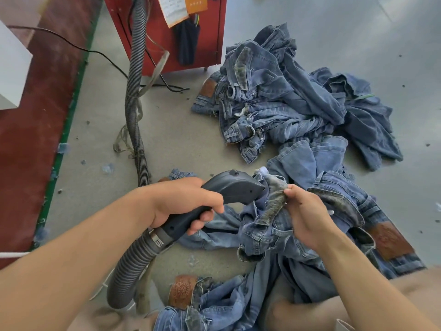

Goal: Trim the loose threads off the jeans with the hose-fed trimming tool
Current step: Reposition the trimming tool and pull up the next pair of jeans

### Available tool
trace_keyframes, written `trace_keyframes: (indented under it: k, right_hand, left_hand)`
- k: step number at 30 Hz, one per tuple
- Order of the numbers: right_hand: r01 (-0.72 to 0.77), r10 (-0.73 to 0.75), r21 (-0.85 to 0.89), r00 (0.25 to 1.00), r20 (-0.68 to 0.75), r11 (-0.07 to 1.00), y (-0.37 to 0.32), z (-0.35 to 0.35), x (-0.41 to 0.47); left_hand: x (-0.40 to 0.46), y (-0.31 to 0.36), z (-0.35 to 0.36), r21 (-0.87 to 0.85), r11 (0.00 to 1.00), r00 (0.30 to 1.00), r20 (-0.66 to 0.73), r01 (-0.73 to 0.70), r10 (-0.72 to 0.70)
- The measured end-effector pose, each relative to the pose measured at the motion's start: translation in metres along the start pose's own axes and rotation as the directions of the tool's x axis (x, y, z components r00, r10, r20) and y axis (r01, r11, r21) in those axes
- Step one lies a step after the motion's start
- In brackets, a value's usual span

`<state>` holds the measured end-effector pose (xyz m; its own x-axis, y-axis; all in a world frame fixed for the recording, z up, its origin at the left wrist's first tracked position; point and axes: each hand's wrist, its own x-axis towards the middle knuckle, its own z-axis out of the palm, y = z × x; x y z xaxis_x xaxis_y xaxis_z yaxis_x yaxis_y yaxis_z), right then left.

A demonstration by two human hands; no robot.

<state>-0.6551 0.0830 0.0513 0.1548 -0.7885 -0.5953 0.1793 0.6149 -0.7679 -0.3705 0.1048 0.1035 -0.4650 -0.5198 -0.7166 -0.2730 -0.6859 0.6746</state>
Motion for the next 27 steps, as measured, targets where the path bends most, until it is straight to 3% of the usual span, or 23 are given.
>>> trace_keyframes:
  k: [4,8,11,14,16,19,21,24,27]
  right_hand:
    - [0.025,-0.024,0.086,1.0,-0.011,0.996,0.003,0.003,-0.003]
    - [-0.055,0.052,0.174,0.998,0.023,0.983,0.011,0.006,-0.005]
    - [-0.07,0.068,0.257,0.998,0.018,0.964,0.009,0.006,-0.005]
    - [-0.068,0.072,0.257,0.997,-0.006,0.964,0.009,0.006,-0.005]
    - [-0.059,0.064,0.26,0.998,-0.012,0.964,0.01,0.006,-0.004]
    - [-0.057,0.063,0.194,0.998,-0.028,0.979,0.009,0.01,-0.002]
    - [-0.057,0.063,0.152,0.998,-0.032,0.987,0.011,0.012,-0.001]
    - [-0.046,0.047,0.148,0.999,-0.006,0.988,0.012,0.014,-0.003]
    - [-0.028,0.029,0.027,0.999,-0.014,0.999,0.01,0.018,-0.003]
  left_hand:
    - [-0.001,0.002,0.005,-0.017,1.0,0.995,0.103,0.016,-0.014]
    - [0.011,-0.004,0.028,0.102,0.993,0.99,0.12,0.061,-0.073]
    - [0.03,-0.007,0.046,0.024,0.997,0.997,-0.049,-0.067,0.068]
    - [0.041,-0.001,0.039,-0.13,0.979,0.945,-0.306,-0.158,0.112]
    - [0.036,0.001,0.022,-0.158,0.983,0.971,-0.234,-0.095,0.056]
    - [0.022,-0.004,0.012,0.012,0.998,0.994,0.09,0.062,-0.063]
    - [0.023,-0.009,0.021,0.063,0.996,0.987,0.143,0.063,-0.072]
    - [0.038,-0.007,0.032,-0.023,0.998,0.991,-0.122,-0.053,0.05]
    - [0.05,0.0,0.019,-0.075,0.984,0.888,-0.447,-0.163,0.113]
